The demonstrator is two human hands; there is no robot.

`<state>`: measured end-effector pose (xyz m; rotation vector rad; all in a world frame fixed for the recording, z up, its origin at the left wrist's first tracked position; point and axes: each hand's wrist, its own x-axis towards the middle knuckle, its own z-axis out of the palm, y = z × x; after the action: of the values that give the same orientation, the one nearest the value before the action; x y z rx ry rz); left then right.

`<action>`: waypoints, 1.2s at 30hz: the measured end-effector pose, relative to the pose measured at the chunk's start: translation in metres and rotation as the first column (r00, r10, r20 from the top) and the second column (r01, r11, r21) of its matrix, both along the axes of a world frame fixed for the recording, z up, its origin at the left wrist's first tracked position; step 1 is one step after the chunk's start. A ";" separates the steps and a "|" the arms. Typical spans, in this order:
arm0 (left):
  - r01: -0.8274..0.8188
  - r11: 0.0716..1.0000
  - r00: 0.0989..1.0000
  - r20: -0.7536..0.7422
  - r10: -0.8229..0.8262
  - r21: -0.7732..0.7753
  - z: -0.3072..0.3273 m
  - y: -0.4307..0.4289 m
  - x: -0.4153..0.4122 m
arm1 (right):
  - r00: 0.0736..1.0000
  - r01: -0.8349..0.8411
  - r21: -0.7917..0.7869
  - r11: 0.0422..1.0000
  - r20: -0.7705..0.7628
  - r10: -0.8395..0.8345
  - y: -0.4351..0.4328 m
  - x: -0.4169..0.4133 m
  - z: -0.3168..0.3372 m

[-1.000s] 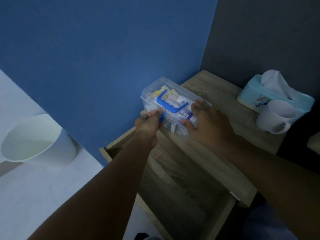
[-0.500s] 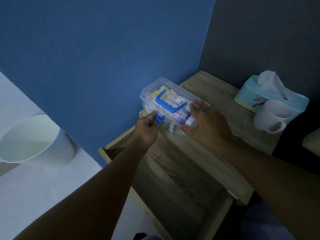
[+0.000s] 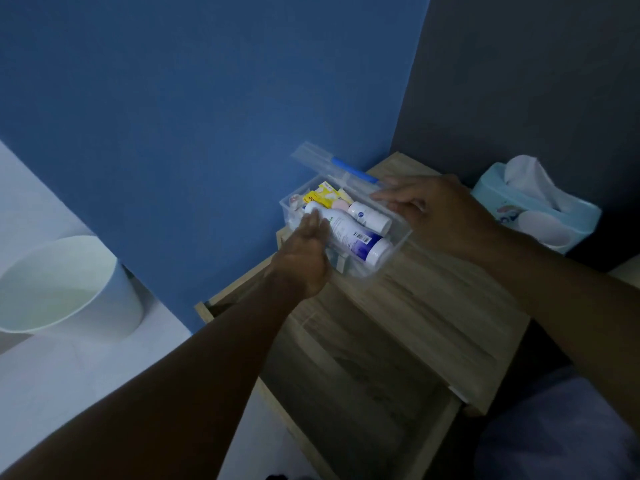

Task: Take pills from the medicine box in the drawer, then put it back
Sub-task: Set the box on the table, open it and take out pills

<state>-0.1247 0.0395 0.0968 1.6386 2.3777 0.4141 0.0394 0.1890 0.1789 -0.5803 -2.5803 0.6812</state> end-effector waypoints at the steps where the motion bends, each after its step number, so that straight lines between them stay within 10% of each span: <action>1: 0.042 0.996 0.998 -0.050 -0.046 -0.080 0.000 0.000 -0.001 | 1.000 -0.005 0.004 1.000 -0.003 0.005 0.002 0.000 0.002; 12: 0.016 0.972 0.973 -0.219 -0.069 -0.235 0.003 0.003 0.004 | 0.944 0.185 0.329 0.926 0.204 -0.261 0.040 0.007 0.017; 24: 0.013 0.970 0.957 -0.279 -0.083 -0.244 -0.002 0.008 0.004 | 0.666 0.744 -0.128 0.655 0.081 -0.741 0.072 -0.023 -0.053; 29: 0.018 0.975 0.966 -0.248 -0.075 -0.223 -0.003 0.006 0.002 | 0.697 0.705 -0.225 0.672 0.043 -0.716 0.061 -0.020 -0.071; 36: 0.019 0.975 0.967 -0.243 -0.075 -0.224 0.000 0.007 0.003 | 0.920 0.390 0.045 0.920 -0.066 -0.387 0.023 -0.062 -0.062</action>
<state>-0.1215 0.0463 0.0966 1.7260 2.4465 -0.0701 -0.0222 0.2123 0.1167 -1.0040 -2.3220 0.4777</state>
